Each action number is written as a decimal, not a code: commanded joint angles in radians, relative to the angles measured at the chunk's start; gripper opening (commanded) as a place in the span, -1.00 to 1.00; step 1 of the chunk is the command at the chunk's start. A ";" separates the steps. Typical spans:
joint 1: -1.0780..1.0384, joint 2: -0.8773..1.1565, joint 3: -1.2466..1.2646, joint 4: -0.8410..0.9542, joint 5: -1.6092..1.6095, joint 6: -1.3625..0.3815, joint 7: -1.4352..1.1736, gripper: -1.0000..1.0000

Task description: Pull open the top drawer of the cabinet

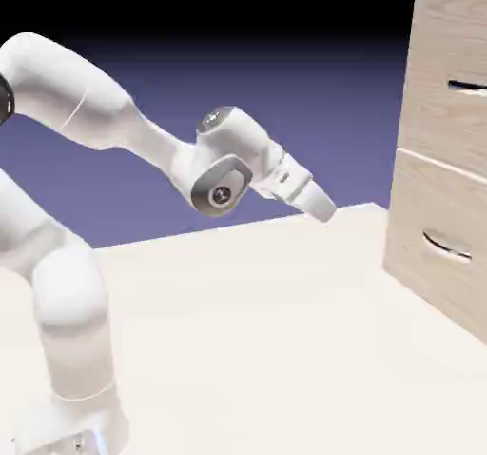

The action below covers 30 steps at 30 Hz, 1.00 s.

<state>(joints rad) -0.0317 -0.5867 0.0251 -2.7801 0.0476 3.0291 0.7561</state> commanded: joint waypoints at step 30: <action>-1.087 -0.416 0.625 0.743 1.184 -0.197 0.375 0.00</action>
<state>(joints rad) -1.1189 -1.0024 0.6503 -2.0374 1.2320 2.8324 1.1313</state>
